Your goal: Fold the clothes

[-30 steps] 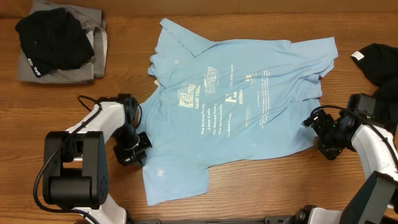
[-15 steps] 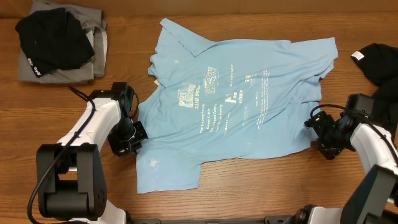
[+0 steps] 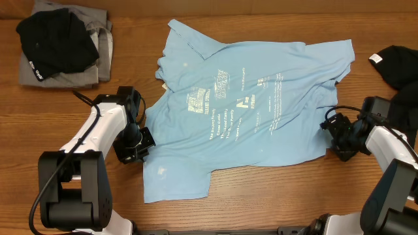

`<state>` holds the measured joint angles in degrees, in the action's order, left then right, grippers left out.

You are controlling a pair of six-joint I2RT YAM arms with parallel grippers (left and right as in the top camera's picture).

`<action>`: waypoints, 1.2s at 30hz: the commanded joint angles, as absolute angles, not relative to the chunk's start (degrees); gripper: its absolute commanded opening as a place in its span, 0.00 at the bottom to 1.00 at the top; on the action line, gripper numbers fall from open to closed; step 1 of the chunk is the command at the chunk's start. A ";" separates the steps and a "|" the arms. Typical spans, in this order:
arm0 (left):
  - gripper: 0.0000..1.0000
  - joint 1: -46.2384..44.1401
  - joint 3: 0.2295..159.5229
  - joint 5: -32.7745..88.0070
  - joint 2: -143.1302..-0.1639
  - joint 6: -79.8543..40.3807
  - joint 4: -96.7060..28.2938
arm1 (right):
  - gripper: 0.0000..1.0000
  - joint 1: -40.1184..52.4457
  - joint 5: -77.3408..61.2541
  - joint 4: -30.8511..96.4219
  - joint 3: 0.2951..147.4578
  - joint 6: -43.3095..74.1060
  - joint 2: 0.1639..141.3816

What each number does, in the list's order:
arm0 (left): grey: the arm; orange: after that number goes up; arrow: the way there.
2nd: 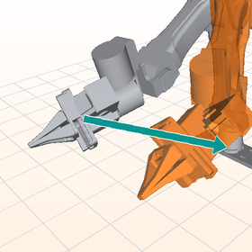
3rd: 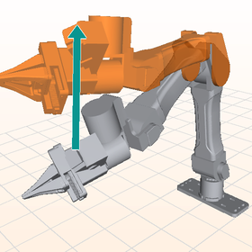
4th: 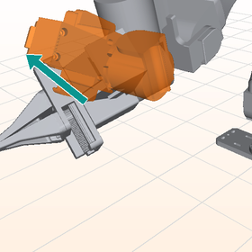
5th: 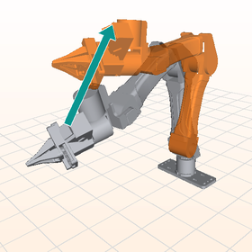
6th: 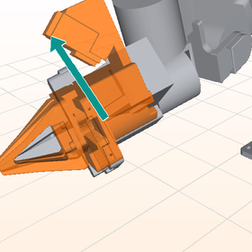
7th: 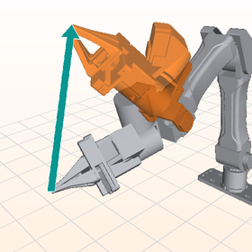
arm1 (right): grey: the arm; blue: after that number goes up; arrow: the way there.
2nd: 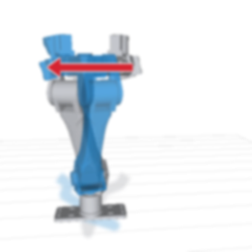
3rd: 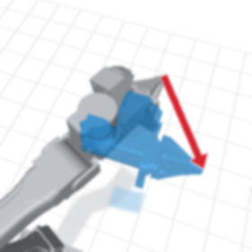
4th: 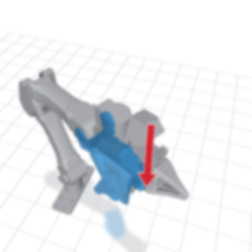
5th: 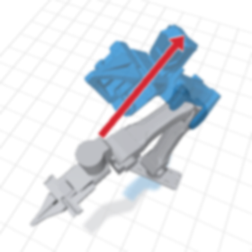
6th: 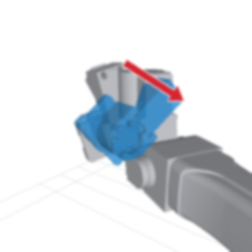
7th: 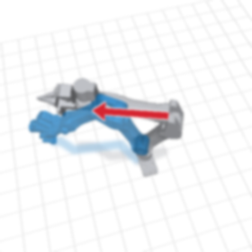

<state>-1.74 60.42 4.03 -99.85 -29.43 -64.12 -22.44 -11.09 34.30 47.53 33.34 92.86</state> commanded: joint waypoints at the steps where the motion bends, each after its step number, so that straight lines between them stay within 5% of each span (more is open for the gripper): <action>1: 0.04 -1.52 61.23 3.03 -98.91 -28.29 -64.31 | 0.80 -23.40 -9.08 33.67 47.09 36.56 94.74; 5: 0.04 -1.52 61.23 3.03 -98.91 -28.29 -64.29 | 0.68 -24.49 -5.23 33.67 47.37 36.71 94.74; 18: 0.04 -1.80 61.23 4.10 -98.94 -28.29 -63.83 | 0.52 -24.49 3.92 37.32 47.35 37.76 96.55; 30: 0.04 -1.89 61.23 4.08 -98.94 -28.27 -63.86 | 0.54 -24.45 -2.87 30.46 47.37 37.12 104.22; 36: 0.04 -1.89 61.23 4.08 -98.94 -28.29 -63.77 | 0.40 -24.45 -2.20 33.08 47.35 37.17 104.29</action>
<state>-1.78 60.42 4.05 -99.85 -29.43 -63.79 -24.56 0.89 31.44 51.07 36.88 98.28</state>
